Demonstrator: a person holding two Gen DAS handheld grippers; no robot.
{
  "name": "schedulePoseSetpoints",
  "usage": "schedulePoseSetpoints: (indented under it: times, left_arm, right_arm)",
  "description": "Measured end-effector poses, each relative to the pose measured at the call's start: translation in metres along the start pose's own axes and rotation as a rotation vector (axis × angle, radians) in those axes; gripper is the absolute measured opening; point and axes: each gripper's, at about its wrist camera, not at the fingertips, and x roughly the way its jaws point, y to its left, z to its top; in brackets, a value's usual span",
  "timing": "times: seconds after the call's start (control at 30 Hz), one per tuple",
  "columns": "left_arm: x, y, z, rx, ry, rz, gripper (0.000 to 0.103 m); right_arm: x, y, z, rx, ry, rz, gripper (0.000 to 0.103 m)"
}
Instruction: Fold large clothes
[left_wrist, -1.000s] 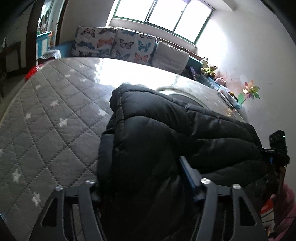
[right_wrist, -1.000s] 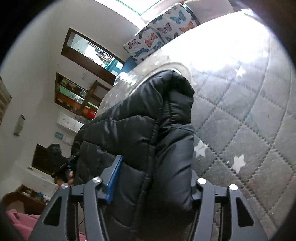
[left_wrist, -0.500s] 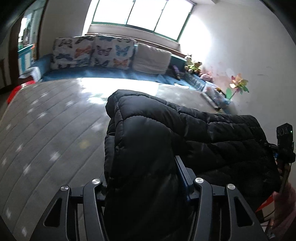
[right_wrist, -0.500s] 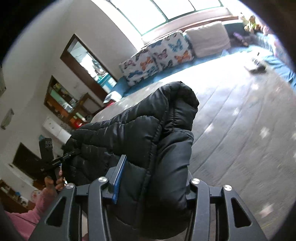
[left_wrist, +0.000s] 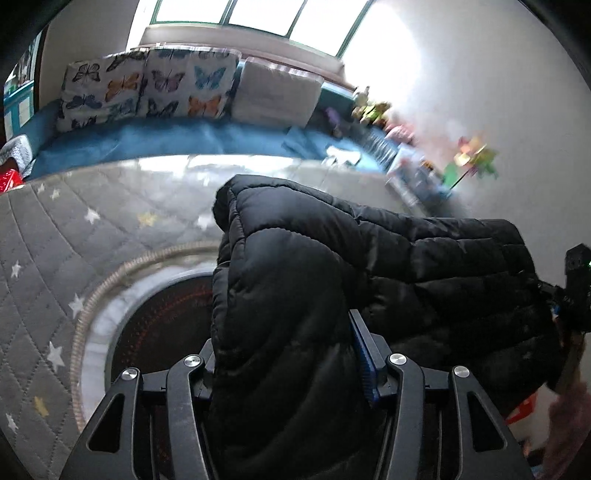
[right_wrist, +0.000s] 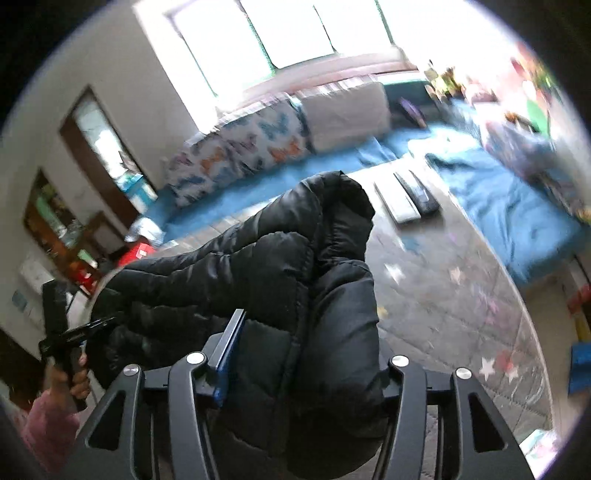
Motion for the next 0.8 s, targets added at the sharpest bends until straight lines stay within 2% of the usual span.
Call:
schedulePoseSetpoints:
  times: [0.07,0.17,0.27,0.33,0.37,0.43,0.57,0.63,0.7,0.8]
  left_arm:
    - [0.016,0.003,-0.004,0.001,0.019,0.035,0.067]
    - [0.022,0.006,-0.01,0.007,0.018,0.02,0.074]
    - [0.016,0.002,-0.012,0.037,0.03,0.046,0.074]
    - [0.005,-0.001,-0.016,0.049,0.02,0.063,0.074]
    - [-0.002,-0.003,-0.016,0.054,0.005,0.073,0.074]
    - [-0.018,-0.008,-0.02,0.07,-0.037,0.117,0.073]
    - [-0.068,-0.029,-0.042,0.129,-0.156,0.177,0.072]
    - [-0.088,-0.041,-0.053,0.16,-0.196,0.18,0.072]
    - [-0.1,-0.055,-0.06,0.186,-0.198,0.139,0.072]
    - [-0.1,-0.074,-0.07,0.222,-0.179,0.103,0.069]
  right_arm:
    - [0.023,-0.016,-0.009,0.031,0.042,-0.062,0.066]
    - [0.033,-0.034,-0.023,0.044,0.078,-0.107,0.074]
    - [0.017,-0.031,-0.02,0.013,0.068,-0.146,0.074]
    - [0.004,-0.02,-0.011,-0.049,0.054,-0.223,0.074]
    - [-0.007,-0.01,-0.012,-0.09,0.039,-0.29,0.074]
    - [-0.024,0.004,-0.014,-0.154,0.005,-0.345,0.074]
    - [-0.041,0.035,-0.034,-0.233,-0.007,-0.294,0.074]
    - [-0.035,0.045,-0.041,-0.268,0.013,-0.27,0.074]
    - [-0.026,0.051,-0.049,-0.283,0.044,-0.239,0.074]
    - [-0.004,0.052,-0.064,-0.293,0.101,-0.266,0.074]
